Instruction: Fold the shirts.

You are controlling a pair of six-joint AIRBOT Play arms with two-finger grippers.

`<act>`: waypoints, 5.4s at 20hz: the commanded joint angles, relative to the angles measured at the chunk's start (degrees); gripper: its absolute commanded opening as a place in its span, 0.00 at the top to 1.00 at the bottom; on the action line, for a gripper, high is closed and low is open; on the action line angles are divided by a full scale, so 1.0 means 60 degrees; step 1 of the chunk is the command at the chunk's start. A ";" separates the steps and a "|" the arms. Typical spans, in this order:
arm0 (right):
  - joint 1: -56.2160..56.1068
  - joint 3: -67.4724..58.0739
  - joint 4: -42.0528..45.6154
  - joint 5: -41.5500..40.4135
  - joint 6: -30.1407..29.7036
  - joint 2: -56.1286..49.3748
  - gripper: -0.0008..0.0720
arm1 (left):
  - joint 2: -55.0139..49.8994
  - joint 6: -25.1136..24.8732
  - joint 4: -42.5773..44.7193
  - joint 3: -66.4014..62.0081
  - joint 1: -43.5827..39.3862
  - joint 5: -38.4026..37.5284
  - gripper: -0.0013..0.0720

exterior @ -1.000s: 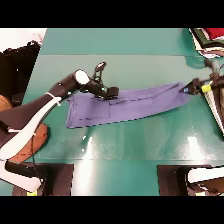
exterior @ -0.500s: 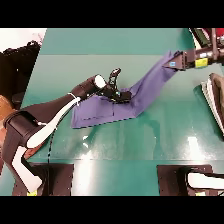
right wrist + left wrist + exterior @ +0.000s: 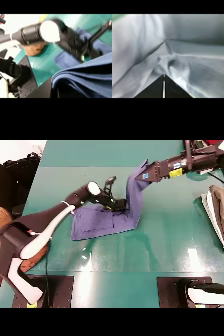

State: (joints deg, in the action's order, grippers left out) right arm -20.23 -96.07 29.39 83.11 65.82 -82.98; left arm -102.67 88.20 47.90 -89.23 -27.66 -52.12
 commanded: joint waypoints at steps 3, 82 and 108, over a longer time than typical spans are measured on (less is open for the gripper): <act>-0.1996 -0.0018 0.0106 -0.1483 -0.0127 -0.0616 0.96 | 0.2521 -0.0022 0.2087 -0.0011 0.2404 -0.1177 0.95; 1.0491 -0.1661 0.5337 -0.1843 0.0284 0.0291 0.96 | 0.5384 -0.0273 0.2987 0.0084 0.1118 -0.0612 0.95; 0.7377 0.2342 0.2393 -0.2102 0.0277 0.2754 0.33 | 0.5388 -0.0270 0.3013 0.0080 0.1118 -0.0885 0.95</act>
State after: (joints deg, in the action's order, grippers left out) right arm 36.51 -81.21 45.89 71.79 67.55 -66.52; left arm -70.32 86.54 65.95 -88.75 -20.95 -57.84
